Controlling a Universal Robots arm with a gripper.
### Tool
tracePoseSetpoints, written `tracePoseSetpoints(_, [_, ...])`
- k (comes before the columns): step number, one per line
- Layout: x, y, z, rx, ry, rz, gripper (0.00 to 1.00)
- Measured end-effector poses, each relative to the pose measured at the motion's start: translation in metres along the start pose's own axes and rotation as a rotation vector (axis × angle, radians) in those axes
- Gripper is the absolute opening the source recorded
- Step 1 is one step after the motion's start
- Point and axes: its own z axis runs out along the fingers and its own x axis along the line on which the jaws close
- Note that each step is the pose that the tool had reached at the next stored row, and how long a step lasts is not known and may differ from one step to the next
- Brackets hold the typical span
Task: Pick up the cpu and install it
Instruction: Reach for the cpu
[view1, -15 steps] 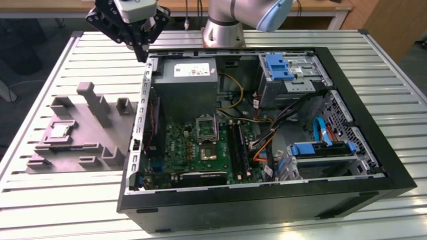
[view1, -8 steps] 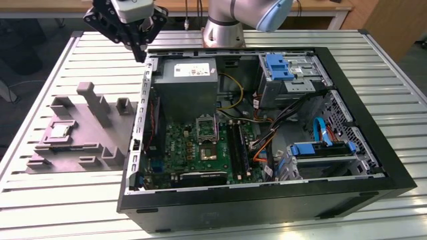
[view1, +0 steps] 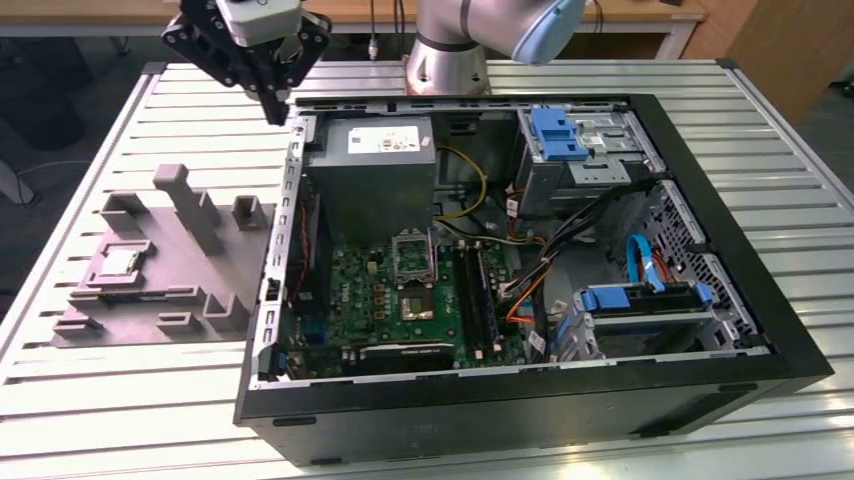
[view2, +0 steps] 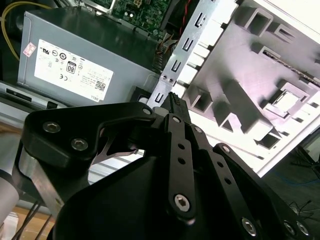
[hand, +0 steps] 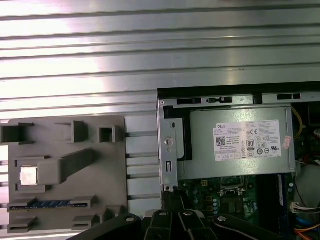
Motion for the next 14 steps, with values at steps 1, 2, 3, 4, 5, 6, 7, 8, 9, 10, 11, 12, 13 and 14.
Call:
tracePoseSetpoints(1, [0.0004,0.0,0.0,0.0,0.0,0.0,0.11])
tracePoseSetpoints(2, [0.0009,-0.0001,0.0,0.0001,0.0001,0.0,0.11])
tracePoseSetpoints(3, [0.0012,-0.0001,0.0,0.0,0.0,0.0,0.11])
tracePoseSetpoints(4, [0.0016,-0.0001,0.0,0.0,0.0,0.0,0.11])
tracePoseSetpoints(5, [0.002,-0.0001,0.0,0.0,0.0,0.0,0.11])
tracePoseSetpoints(6, [0.0024,-0.0002,0.0,0.0,0.0,0.0,0.11])
tracePoseSetpoints(7, [0.0028,-0.0002,0.0,0.0001,0.0,0.0,0.11])
tracePoseSetpoints(8, [0.0031,-0.0002,0.0,0.0,0.0,0.0,0.11])
tracePoseSetpoints(9, [0.0035,-0.0003,0.0,0.0,0.0,0.0,0.11])
tracePoseSetpoints(10, [0.0039,-0.0003,-0.0001,0.0001,0.0001,0.0,0.11])
tracePoseSetpoints(11, [0.0042,-0.0003,0.0,0.0,0.0,0.0,0.11])
tracePoseSetpoints(12, [0.0047,-0.0003,0.0,0.0,0.0,0.0,0.11])
tracePoseSetpoints(13, [0.0051,-0.0004,0.0,0.0,0.0,0.0,0.11])
tracePoseSetpoints(14, [0.0054,-0.0004,-0.0001,0.0,0.0,0.0,0.11])
